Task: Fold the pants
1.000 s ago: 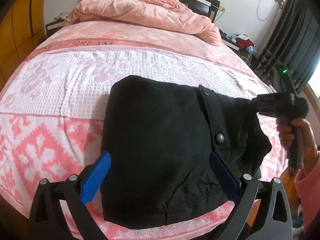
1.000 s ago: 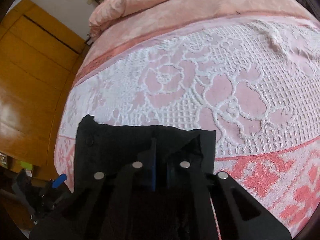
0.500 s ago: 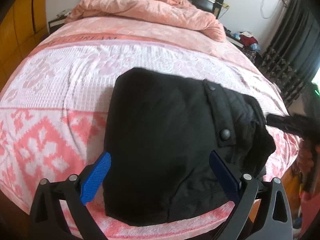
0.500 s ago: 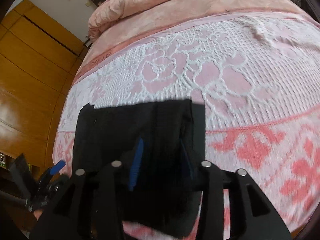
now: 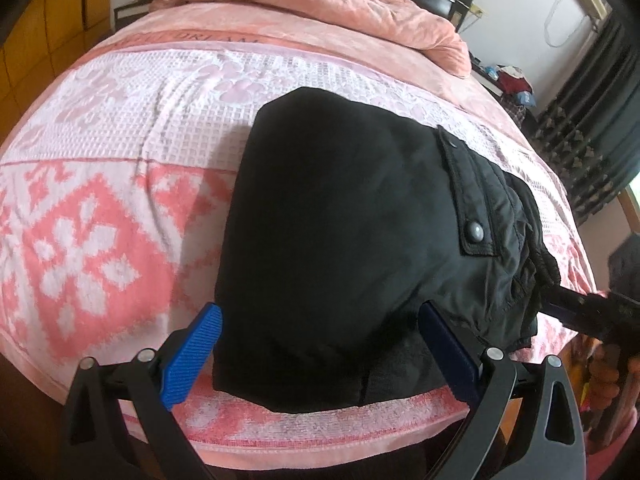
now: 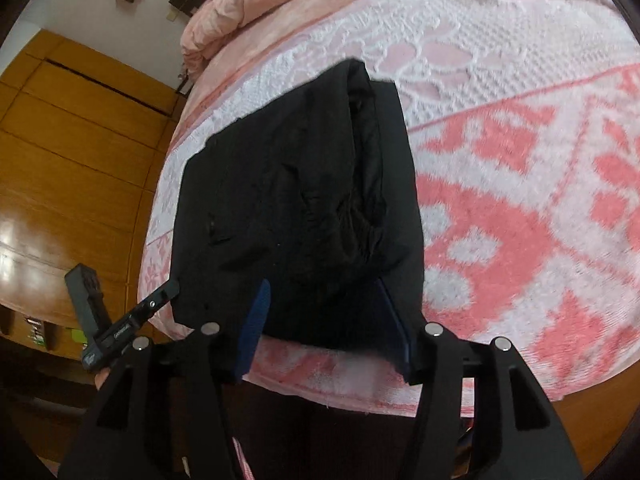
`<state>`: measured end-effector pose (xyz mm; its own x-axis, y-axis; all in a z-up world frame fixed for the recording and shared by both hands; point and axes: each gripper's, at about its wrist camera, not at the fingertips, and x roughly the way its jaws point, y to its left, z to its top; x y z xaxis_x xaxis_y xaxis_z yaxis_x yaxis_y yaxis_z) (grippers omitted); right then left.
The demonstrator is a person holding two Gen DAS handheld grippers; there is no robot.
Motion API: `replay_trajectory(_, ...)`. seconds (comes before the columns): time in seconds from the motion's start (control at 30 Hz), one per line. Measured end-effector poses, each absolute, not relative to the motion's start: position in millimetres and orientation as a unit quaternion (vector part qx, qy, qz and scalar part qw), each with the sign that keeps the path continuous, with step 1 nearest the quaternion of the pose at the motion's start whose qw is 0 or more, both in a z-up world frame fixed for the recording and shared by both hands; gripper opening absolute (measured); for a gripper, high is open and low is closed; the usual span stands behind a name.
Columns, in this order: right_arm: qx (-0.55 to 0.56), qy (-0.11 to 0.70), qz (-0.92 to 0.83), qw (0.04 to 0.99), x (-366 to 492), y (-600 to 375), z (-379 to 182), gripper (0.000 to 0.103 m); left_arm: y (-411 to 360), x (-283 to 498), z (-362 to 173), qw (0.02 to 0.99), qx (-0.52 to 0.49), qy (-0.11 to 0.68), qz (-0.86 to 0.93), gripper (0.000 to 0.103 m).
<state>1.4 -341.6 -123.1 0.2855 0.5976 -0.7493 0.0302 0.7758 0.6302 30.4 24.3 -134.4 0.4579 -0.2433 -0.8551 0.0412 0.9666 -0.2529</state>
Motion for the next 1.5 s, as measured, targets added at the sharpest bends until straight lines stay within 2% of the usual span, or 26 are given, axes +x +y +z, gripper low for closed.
replay_trajectory(0.03,0.278,0.570,0.187,0.750,3.7,-340.2,-125.6,0.053,23.1,31.1,-134.0,0.848,-0.096,0.515,-0.084,0.099)
replay_trajectory(0.07,0.275,0.571,0.185,0.751,5.7,-338.2,-127.1,0.043,21.9,31.8,-133.8,0.848,-0.095,0.515,-0.084,0.099)
replay_trajectory(0.2,0.249,0.561,0.186,0.767,5.2,-332.2,-123.3,0.029,19.1,33.9,-133.7,0.845,-0.096,0.519,-0.084,0.099)
replay_trajectory(0.23,0.250,0.558,0.194,0.768,3.2,-332.6,-120.7,0.017,18.8,34.5,-133.5,0.845,-0.095,0.519,-0.083,0.099)
replay_trajectory(0.43,0.234,0.548,0.189,0.781,-4.2,-333.8,-105.9,0.017,17.9,34.8,-131.6,0.847,-0.089,0.517,-0.085,0.099)
replay_trajectory(0.63,0.239,0.581,0.174,0.759,-2.2,-334.3,-135.4,0.015,25.0,38.6,-140.8,0.838,-0.100,0.531,-0.081,0.099)
replay_trajectory(0.7,0.241,0.581,0.173,0.758,-0.9,-333.9,-136.4,0.022,28.1,38.9,-141.5,0.836,-0.103,0.533,-0.083,0.099)
replay_trajectory(0.77,0.244,0.575,0.175,0.761,-0.6,-337.6,-129.0,0.039,32.8,39.0,-138.0,0.836,-0.109,0.531,-0.090,0.099)
replay_trajectory(0.83,0.237,0.559,0.179,0.774,-4.0,-345.1,-113.3,0.047,40.9,40.1,-133.3,0.832,-0.122,0.530,-0.106,0.099)
replay_trajectory(0.87,0.237,0.551,0.180,0.780,-7.1,-351.6,-105.8,0.056,44.5,40.5,-131.5,0.829,-0.131,0.531,-0.114,0.099)
replay_trajectory(0.93,0.241,0.536,0.182,0.789,-6.8,-364.0,-94.3,0.063,57.1,43.3,-129.3,0.821,-0.161,0.531,-0.135,0.099)
replay_trajectory(1.1,0.285,0.524,0.196,0.778,-1.9,-395.5,-94.4,0.067,85.4,52.2,-138.7,0.796,-0.219,0.535,-0.178,0.099)
replay_trajectory(1.3,0.375,0.541,0.231,0.717,11.5,-415.1,-136.6,0.071,107.1,67.0,-173.6,0.740,-0.312,0.556,-0.213,0.099)
replay_trajectory(1.43,0.406,0.552,0.230,0.691,16.5,-423.2,-165.7,0.072,108.9,77.6,-188.0,0.725,-0.324,0.565,-0.223,0.099)
replay_trajectory(1.5,0.415,0.551,0.236,0.684,18.5,-424.9,-173.8,0.076,108.4,82.9,-195.2,0.719,-0.325,0.570,-0.229,0.099)
